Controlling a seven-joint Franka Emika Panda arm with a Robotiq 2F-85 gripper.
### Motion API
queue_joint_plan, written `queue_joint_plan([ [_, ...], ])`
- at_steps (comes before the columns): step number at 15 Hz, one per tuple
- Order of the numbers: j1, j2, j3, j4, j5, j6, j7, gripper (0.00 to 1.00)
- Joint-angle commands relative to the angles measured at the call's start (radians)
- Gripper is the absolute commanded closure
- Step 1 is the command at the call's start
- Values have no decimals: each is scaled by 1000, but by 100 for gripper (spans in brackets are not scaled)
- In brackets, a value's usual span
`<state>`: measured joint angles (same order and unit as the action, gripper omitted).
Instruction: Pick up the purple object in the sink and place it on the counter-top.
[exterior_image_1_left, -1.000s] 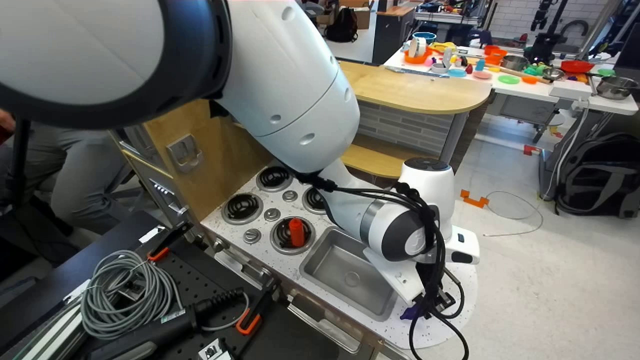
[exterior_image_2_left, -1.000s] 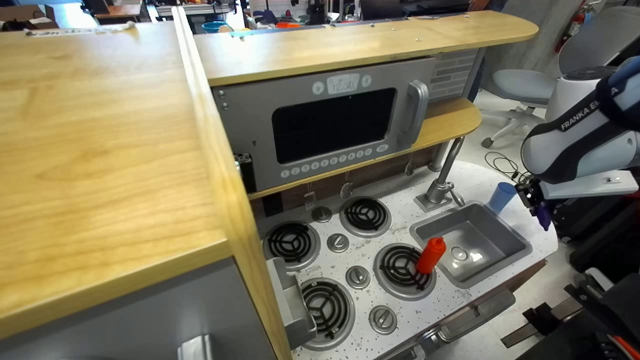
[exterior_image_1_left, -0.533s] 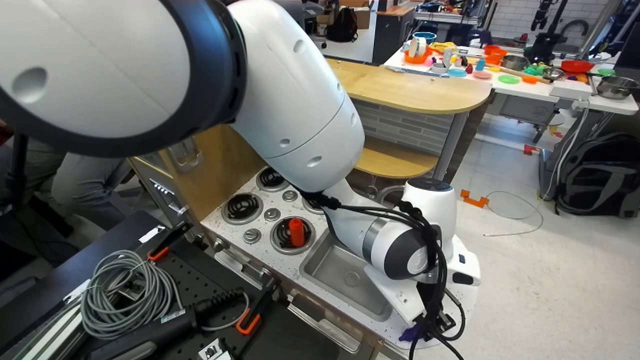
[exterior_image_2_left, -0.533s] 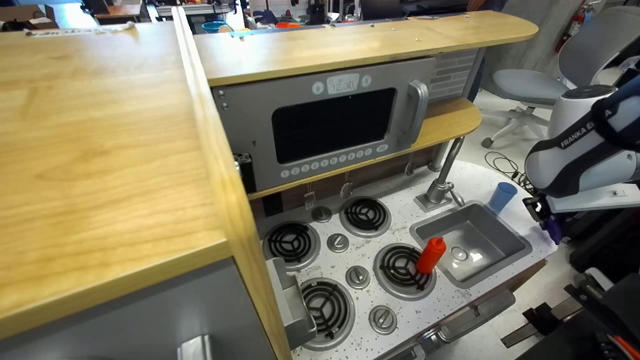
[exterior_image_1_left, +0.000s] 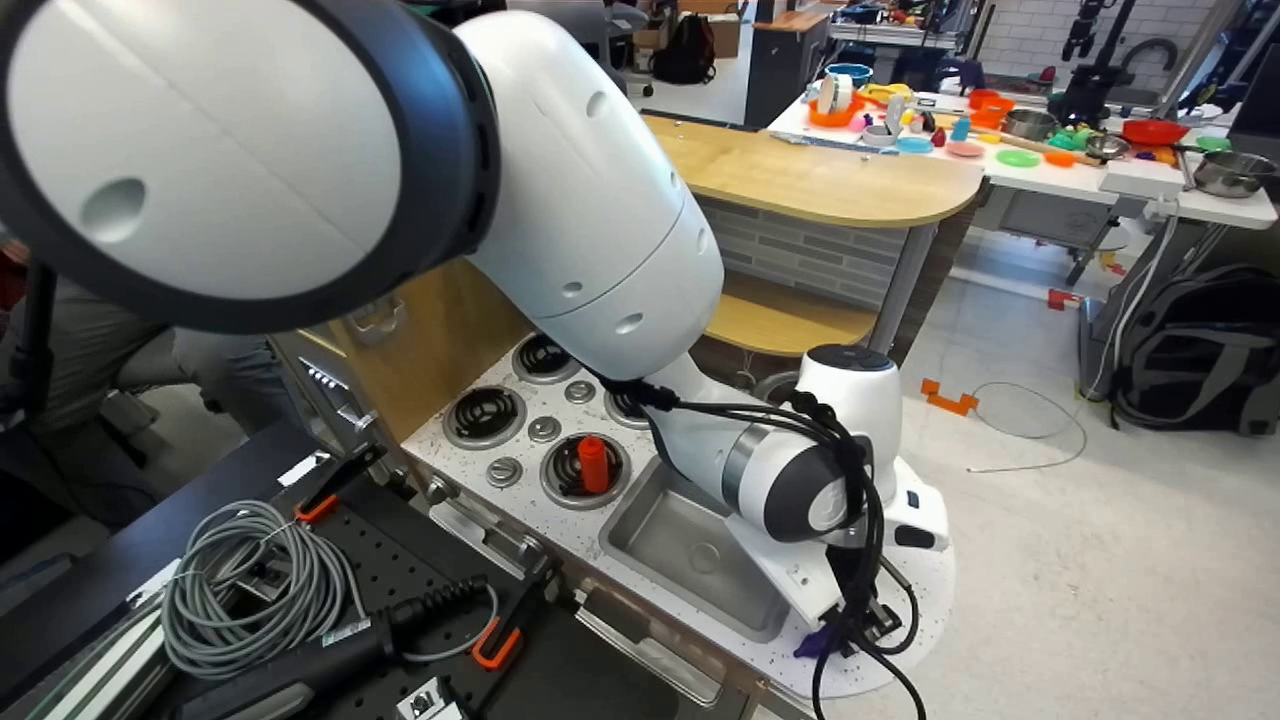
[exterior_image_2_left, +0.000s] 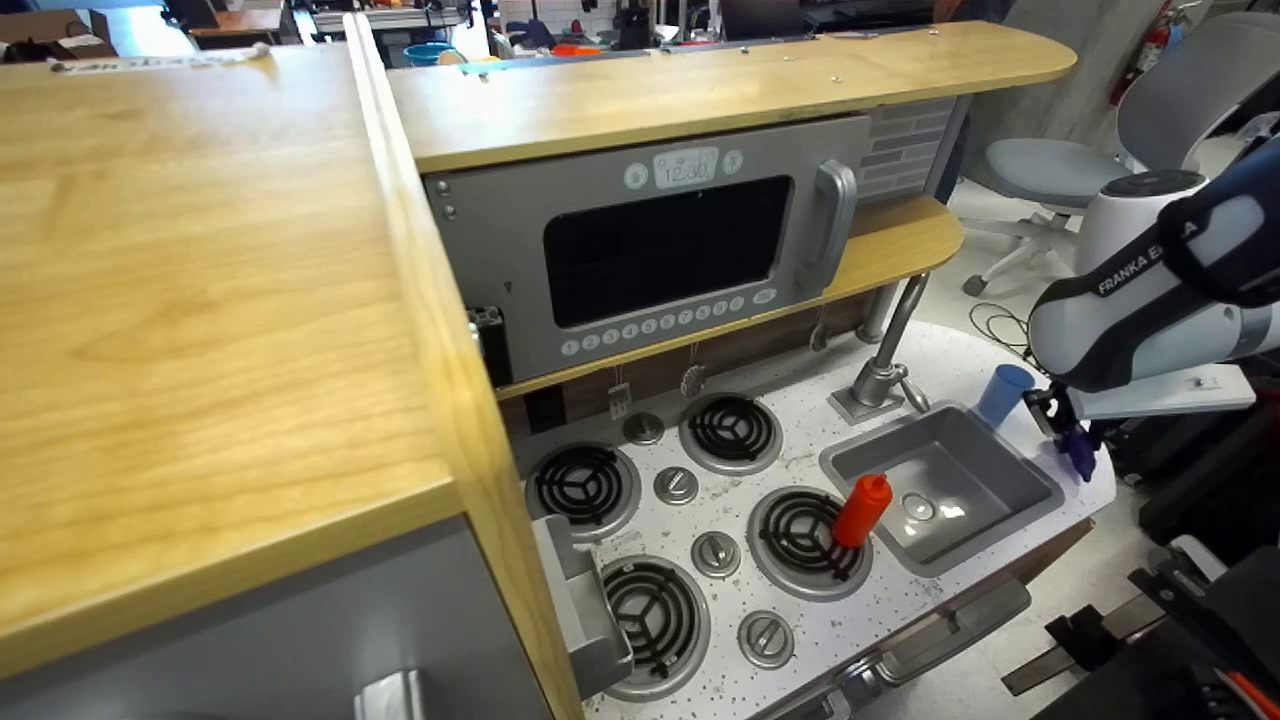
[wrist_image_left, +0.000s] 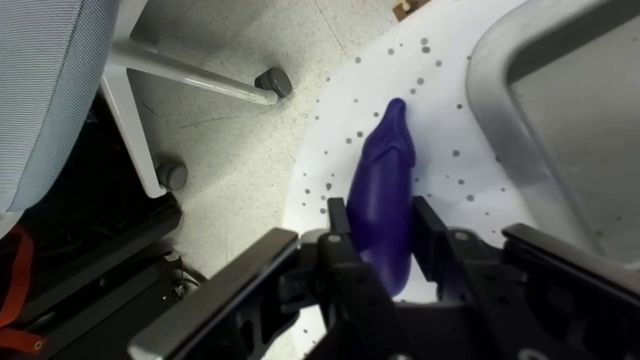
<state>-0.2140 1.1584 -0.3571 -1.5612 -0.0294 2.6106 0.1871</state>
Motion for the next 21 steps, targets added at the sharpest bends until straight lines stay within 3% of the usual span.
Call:
queue_joint_plan([
  [1,-21,16,33,36,14,-12,5,91],
  [3,-19,20,36,32,11,-16,4,91],
  [4,-21,18,39,30,9,-23,-2,41],
  [5,-23,17,40,26,9,-24,-4,40],
  [11,-65,-75,69,-93,14,-19,-70,1],
  [17,-90,-230,114,-338,-19,63,-250,0],
  [21,-52,-372,96,-525,-78,236,-345,0],
])
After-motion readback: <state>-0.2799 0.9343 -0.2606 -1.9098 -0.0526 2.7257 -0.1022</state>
